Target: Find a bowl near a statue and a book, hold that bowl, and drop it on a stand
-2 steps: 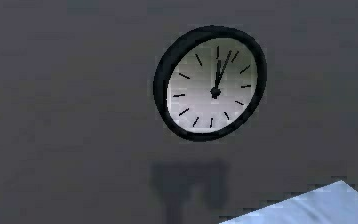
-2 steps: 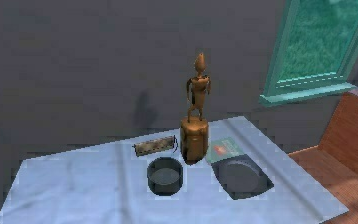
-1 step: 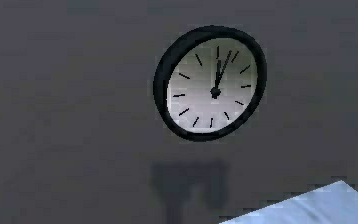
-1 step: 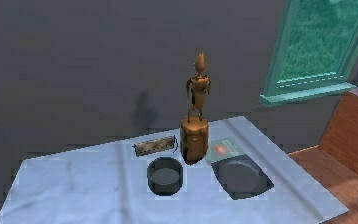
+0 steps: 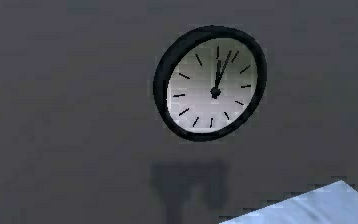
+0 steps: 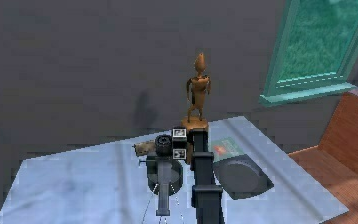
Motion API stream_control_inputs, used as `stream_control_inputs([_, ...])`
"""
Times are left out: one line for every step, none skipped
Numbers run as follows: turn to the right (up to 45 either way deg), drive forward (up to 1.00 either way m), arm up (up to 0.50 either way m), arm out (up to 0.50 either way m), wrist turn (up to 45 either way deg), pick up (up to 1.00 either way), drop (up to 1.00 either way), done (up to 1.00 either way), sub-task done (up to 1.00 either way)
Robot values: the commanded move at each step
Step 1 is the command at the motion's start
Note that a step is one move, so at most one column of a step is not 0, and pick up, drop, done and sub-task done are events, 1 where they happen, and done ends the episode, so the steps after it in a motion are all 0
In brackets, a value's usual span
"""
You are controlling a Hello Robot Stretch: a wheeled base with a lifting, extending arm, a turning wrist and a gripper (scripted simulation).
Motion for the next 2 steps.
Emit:
stream_control_inputs([0.0,0.0,0.0,0.0,45.0,0.0,0.0,0.0,0.0])
stream_control_inputs([0.0,0.0,0.0,0.0,45.0,0.0,0.0,0.0,0.0])
